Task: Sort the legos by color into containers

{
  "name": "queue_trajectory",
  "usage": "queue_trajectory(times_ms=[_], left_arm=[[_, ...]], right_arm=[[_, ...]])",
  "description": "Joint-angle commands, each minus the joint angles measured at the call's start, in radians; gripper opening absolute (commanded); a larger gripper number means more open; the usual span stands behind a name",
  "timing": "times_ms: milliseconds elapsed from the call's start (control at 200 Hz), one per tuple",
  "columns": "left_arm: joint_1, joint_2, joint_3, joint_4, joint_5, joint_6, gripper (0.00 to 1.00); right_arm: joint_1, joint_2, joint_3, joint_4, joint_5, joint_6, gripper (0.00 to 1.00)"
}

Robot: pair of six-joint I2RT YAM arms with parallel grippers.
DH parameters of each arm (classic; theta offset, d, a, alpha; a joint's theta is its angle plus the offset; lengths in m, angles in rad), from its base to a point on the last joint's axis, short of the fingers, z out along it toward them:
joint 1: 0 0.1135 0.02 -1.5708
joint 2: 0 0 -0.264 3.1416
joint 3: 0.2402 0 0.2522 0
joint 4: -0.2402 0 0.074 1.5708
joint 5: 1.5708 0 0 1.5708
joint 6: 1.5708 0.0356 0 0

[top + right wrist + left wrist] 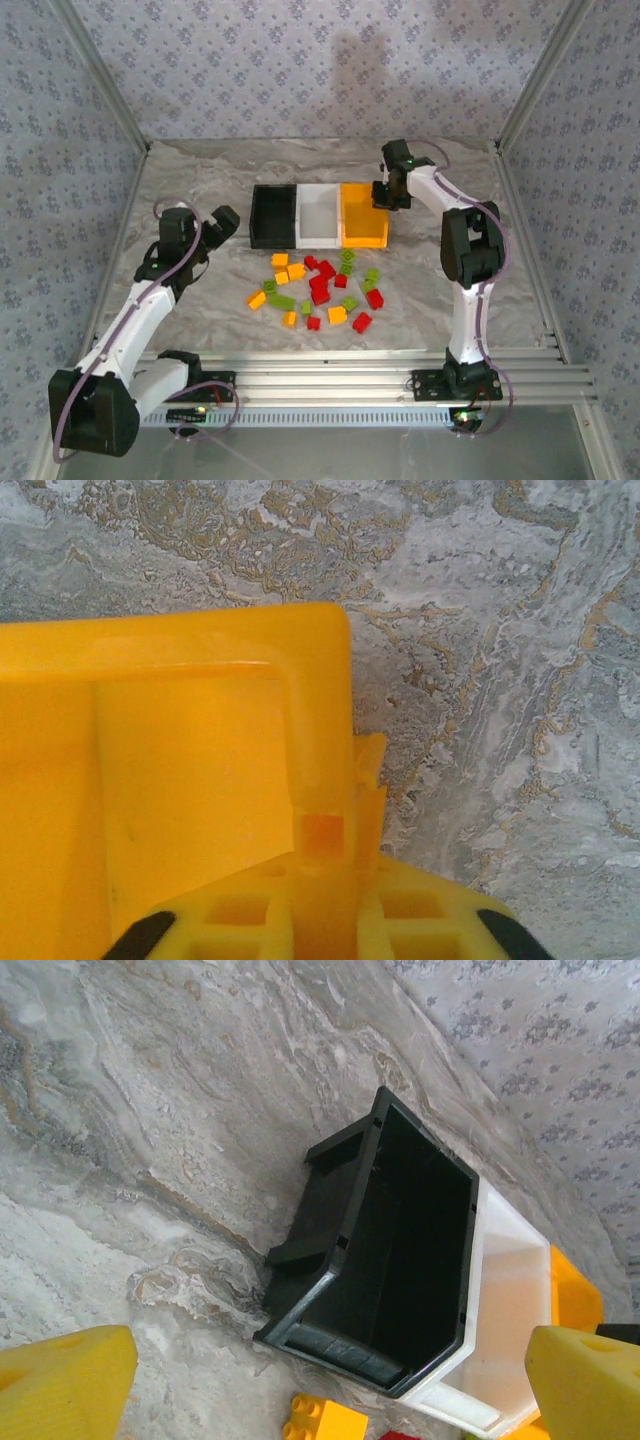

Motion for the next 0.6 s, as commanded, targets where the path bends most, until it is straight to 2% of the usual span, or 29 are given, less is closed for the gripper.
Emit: queue_trajectory(times_ms=[0, 65, 165, 260, 440, 550, 600], left_arm=[[-0.008, 0.008, 0.036, -0.003, 0.024, 0.025, 0.99], [-0.012, 0.006, 0.04, -0.007, 0.027, 0.031, 1.0], [-0.026, -0.005, 0.051, -0.017, 0.029, 0.044, 1.0], [-0.064, -0.027, 0.06, -0.043, 0.014, 0.065, 0.99], [-0.205, -0.069, 0.048, -0.154, -0.059, 0.093, 0.99], [-0.286, -0.049, 0.026, -0.256, -0.068, 0.112, 0.87], [-0.325, -0.047, 0.003, -0.29, -0.091, 0.12, 0.85]], right_arm=[[-0.006, -0.023, 0.003, -0.008, -0.012, -0.003, 0.37], [-0.005, -0.048, -0.008, 0.008, -0.004, -0.001, 0.45], [-0.003, -0.116, -0.05, 0.046, 0.009, 0.018, 0.51], [0.004, -0.211, -0.142, 0.102, 0.012, 0.063, 0.68], [0.066, -0.46, -0.442, 0.222, 0.076, 0.186, 0.68], [0.141, -0.619, -0.646, 0.279, 0.145, 0.224, 0.68], [0.178, -0.671, -0.706, 0.285, 0.169, 0.228, 0.68]])
